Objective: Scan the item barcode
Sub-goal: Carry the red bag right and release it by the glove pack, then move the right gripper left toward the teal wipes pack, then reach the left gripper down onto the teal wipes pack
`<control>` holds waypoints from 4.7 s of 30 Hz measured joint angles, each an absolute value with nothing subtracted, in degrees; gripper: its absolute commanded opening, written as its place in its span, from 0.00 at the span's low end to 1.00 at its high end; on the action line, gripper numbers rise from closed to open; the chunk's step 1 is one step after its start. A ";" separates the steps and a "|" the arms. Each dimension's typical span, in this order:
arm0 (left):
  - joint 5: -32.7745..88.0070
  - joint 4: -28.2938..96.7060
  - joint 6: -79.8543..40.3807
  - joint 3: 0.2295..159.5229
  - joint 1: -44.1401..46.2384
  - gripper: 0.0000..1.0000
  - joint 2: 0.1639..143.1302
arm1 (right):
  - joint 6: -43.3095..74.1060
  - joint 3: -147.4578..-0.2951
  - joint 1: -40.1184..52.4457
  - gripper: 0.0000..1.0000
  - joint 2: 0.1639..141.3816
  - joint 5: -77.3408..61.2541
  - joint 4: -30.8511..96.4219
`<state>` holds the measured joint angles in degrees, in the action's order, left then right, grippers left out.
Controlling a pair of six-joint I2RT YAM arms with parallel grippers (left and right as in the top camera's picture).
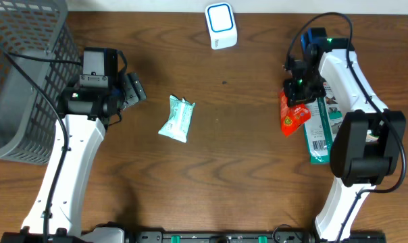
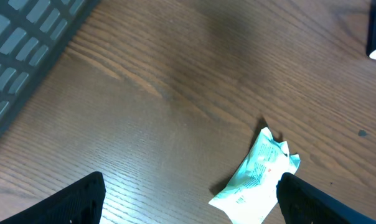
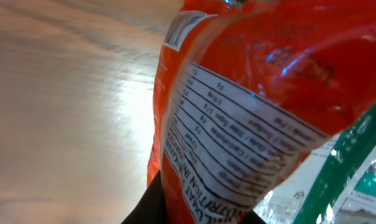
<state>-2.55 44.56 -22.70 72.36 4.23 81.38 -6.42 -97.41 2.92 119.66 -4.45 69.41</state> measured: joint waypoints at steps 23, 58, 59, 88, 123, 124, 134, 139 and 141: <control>-2.55 44.56 -22.70 72.36 4.23 0.88 81.38 | -2.96 -101.69 3.05 0.99 119.66 6.35 75.13; -2.55 44.56 -22.70 72.36 4.23 0.89 81.38 | 9.37 -88.27 6.96 0.43 119.68 -4.40 56.49; -2.55 44.56 -22.70 72.36 4.23 0.88 81.38 | 9.21 -88.27 6.98 0.50 119.68 -5.48 56.42; -1.08 45.28 -22.81 72.36 4.27 0.40 81.41 | 8.60 -88.27 22.72 0.59 119.68 -19.86 47.48; 13.23 35.31 -17.96 68.79 15.40 0.07 103.61 | 8.60 -88.27 21.12 0.59 119.68 -16.71 49.63; 13.30 35.33 -17.96 68.79 15.40 0.08 103.61 | 8.60 -88.27 21.12 0.59 119.68 -16.71 49.63; 13.41 33.34 -17.96 68.79 15.40 0.08 106.65 | 8.58 -88.27 21.12 0.59 119.68 -16.71 49.63; 13.15 32.97 -17.96 68.82 15.40 0.07 108.05 | 8.60 -88.27 21.12 0.59 119.68 -16.71 49.65; 13.15 32.95 -17.96 68.82 15.40 0.08 108.25 | 8.60 -88.27 21.12 0.59 119.68 -16.71 49.65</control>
